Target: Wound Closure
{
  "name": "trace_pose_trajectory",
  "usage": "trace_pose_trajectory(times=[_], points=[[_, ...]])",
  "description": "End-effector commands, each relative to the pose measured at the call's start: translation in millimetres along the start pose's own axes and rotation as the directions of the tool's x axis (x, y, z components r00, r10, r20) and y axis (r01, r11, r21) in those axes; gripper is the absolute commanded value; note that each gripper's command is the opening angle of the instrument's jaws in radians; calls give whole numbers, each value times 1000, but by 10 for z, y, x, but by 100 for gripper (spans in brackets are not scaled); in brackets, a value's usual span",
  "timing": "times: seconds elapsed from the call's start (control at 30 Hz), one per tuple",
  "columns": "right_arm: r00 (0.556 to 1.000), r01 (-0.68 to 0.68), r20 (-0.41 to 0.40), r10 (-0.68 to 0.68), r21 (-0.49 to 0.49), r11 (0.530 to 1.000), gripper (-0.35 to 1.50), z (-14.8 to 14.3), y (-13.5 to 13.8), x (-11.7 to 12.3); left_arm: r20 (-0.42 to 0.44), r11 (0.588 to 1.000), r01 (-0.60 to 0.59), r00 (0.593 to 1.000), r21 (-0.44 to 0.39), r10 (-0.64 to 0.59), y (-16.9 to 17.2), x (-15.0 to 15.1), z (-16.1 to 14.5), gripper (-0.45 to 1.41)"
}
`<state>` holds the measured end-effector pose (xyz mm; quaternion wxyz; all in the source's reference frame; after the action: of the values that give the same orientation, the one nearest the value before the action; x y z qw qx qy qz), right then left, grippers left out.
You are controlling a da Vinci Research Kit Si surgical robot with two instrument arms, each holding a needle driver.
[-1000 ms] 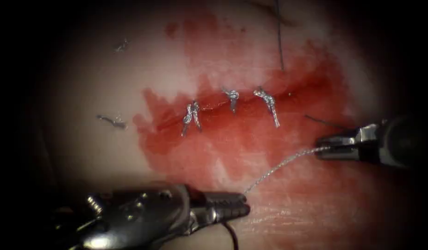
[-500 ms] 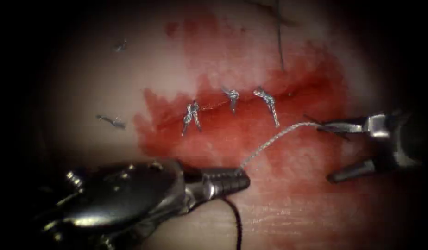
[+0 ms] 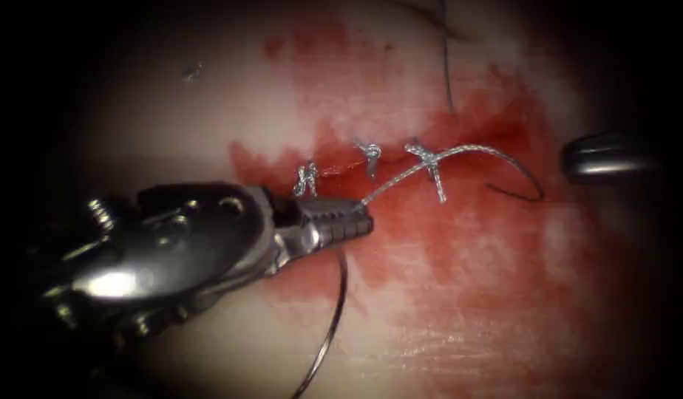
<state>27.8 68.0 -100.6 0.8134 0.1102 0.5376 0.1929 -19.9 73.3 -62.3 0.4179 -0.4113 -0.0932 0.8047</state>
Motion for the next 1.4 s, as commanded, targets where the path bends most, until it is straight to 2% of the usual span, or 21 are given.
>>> trace_pose_trajectory(times=[0.03,0.13,0.27,0.5,0.63,0.77,0.97,1.27,1.4], points=[[1000,29,3,-29,-13,999,-35,18,12,-9,-2,1000,-3,1000,0,3,-2,4,10,-35],[999,50,8,-50,-42,998,-35,38,16,-25,-4,1000,0,1000,-3,0,-2,8,16,-35],[997,72,20,-71,-18,997,-35,67,7,-43,-8,1000,8,1000,-3,-8,-5,16,34,-35],[998,63,-3,-63,-1,998,-35,66,-2,-32,-24,1000,1,1000,13,0,-23,11,81,-35],[998,58,-30,-58,-13,998,-35,67,-4,-25,-3,1000,-14,1000,3,14,-18,-4,107,-35],[997,59,-38,-60,-16,998,-35,76,-8,-23,6,1000,-11,1000,2,11,-9,-1,120,-35],[997,63,-47,-65,-51,997,-35,90,-8,-28,8,1000,-1,1000,-20,1,6,9,105,-35],[997,76,17,-75,-79,994,-35,105,-7,-42,19,998,-39,999,-39,40,21,29,67,-35],[996,88,30,-86,-77,993,-35,108,-6,-48,19,998,-58,998,-24,59,12,42,49,-35]])
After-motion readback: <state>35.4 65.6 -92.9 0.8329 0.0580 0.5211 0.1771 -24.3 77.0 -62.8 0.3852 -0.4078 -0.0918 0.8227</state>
